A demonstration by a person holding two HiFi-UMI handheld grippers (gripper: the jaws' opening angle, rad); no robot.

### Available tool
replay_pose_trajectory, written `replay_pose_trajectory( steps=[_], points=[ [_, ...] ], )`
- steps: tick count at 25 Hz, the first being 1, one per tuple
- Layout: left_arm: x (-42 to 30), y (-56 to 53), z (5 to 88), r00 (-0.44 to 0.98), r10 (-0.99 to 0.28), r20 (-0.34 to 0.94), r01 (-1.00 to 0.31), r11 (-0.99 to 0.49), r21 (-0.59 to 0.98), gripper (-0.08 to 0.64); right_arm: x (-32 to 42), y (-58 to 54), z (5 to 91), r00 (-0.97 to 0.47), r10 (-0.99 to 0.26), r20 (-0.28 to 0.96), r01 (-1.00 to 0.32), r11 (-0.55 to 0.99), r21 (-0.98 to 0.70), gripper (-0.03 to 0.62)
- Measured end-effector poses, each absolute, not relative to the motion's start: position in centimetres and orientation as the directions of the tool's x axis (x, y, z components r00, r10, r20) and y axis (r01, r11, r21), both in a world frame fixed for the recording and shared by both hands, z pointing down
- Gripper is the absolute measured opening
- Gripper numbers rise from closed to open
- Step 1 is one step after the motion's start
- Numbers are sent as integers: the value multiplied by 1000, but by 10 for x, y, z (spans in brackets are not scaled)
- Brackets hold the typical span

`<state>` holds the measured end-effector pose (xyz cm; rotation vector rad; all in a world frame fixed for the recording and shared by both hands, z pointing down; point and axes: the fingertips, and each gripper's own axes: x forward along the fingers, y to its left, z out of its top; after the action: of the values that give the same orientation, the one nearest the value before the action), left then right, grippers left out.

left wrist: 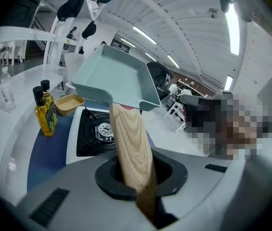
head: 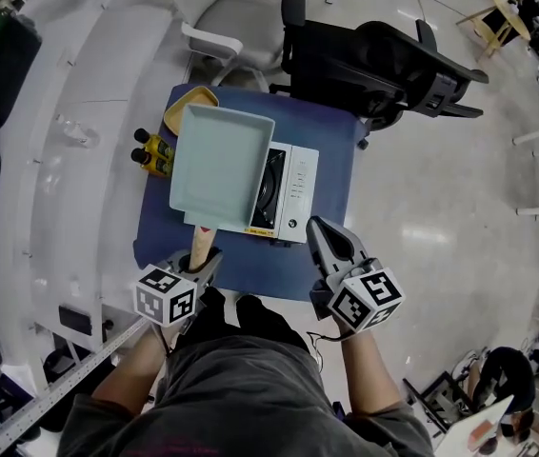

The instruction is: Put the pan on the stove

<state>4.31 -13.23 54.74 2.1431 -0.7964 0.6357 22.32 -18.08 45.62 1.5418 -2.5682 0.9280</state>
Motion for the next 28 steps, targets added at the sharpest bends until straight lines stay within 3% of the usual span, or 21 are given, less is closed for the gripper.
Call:
replay_pose_trajectory(
  steps=[28],
  points=[
    [48, -142, 653, 631, -187, 753, -749, -402, 527, 34, 211, -191, 514, -519, -754, 402, -814, 292, -502, 3]
  ],
)
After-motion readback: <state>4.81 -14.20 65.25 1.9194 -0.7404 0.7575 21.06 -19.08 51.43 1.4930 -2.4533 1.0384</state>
